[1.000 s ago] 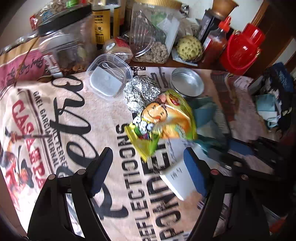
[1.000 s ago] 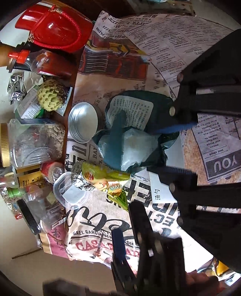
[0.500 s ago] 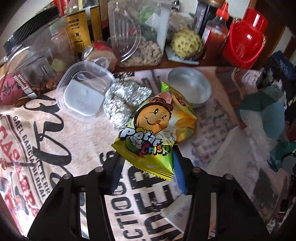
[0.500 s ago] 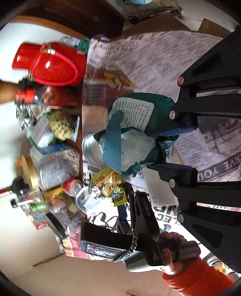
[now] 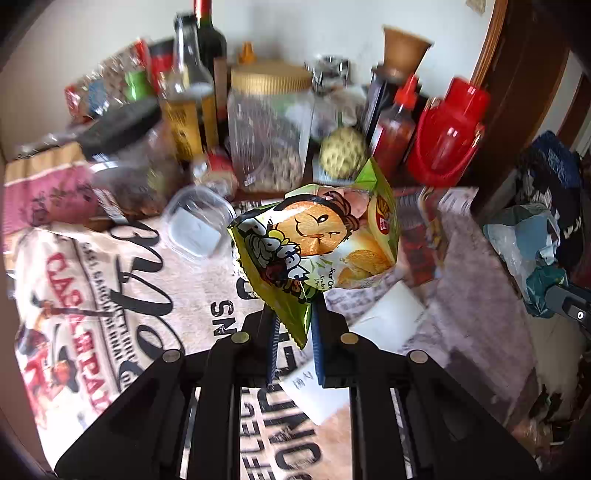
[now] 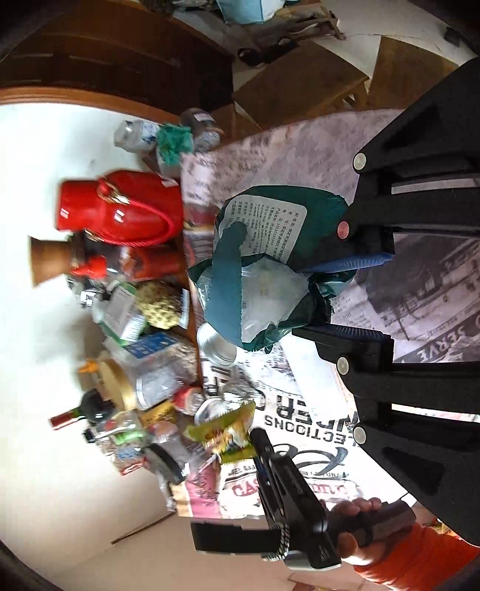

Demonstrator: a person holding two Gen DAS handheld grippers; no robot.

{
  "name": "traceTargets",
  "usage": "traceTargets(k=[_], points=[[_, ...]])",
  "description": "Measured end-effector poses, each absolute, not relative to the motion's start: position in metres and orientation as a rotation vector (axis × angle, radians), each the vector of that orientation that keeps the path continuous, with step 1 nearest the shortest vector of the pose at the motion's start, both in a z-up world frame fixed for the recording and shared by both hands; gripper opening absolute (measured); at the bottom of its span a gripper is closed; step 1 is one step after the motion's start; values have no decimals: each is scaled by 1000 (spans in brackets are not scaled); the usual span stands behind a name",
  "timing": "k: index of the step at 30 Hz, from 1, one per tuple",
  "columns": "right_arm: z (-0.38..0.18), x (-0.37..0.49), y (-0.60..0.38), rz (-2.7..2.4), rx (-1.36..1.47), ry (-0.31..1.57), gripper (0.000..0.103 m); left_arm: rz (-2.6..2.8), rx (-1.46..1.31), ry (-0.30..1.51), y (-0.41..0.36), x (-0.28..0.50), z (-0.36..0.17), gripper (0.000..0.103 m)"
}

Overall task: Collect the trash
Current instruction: 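Close left tool on yellow chip bag while right tool closes on green bag, then carry chip bag in left tool while right tool carries green bag down to bucket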

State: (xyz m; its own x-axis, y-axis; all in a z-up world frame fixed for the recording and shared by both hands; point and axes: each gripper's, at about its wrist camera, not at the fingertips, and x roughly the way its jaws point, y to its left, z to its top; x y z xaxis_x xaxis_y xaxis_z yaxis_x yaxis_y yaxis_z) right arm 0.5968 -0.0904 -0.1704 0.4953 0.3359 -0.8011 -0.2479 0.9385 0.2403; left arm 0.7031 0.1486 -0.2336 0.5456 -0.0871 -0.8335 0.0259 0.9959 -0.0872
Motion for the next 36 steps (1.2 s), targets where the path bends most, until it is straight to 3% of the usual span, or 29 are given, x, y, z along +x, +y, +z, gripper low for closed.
traceTargets(k=[17,36], points=[[-77,520,-176,487,57,738,24,103,-156,720,65,562,-99,15],[-33,395,-176,503,63,621,24,115,-157,569,43,401,-43,15]])
